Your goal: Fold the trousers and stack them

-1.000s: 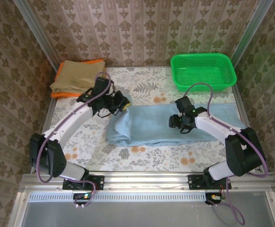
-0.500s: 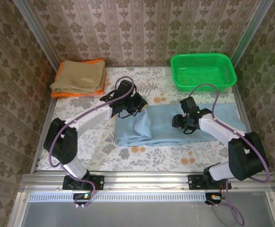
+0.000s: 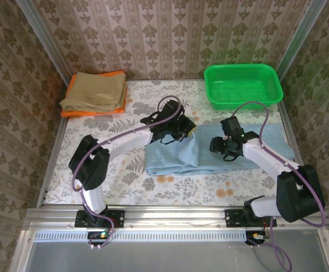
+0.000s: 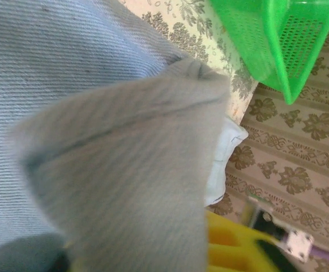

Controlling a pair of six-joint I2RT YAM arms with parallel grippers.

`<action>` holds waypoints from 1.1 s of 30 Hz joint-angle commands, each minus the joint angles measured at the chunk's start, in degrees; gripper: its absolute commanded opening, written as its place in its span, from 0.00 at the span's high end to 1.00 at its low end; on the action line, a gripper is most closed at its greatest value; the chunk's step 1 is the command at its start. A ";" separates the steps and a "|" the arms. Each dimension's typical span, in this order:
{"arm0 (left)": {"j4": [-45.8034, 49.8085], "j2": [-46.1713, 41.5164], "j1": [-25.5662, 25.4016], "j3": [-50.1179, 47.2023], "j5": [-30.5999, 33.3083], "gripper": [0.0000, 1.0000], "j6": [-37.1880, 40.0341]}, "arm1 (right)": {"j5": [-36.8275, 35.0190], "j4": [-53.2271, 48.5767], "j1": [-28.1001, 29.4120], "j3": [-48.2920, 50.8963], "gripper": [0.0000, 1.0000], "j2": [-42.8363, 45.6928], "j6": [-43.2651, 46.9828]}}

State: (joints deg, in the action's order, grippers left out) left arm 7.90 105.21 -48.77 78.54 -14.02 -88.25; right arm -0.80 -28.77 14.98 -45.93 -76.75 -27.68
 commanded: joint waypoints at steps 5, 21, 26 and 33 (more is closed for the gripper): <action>-5.97 2.94 0.80 6.49 -6.57 0.00 5.15 | -0.91 -3.92 -0.86 -1.05 0.34 3.83 -1.15; 29.59 -21.81 13.58 -13.99 10.26 0.00 43.01 | -18.58 -13.79 19.02 -24.01 0.32 -15.47 -1.28; 26.78 -18.63 15.52 -20.90 10.80 0.00 45.44 | -28.79 -19.84 22.72 -28.26 0.27 -24.72 -0.80; 23.25 -12.47 16.32 -23.33 10.71 0.00 47.12 | -30.19 -25.64 22.40 -22.47 0.28 -24.36 -4.01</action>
State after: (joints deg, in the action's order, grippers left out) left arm 32.73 91.64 -33.17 55.86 -4.21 -43.81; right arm -25.32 -47.70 38.11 -70.48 -102.48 -28.93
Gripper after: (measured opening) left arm 0.997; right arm 0.722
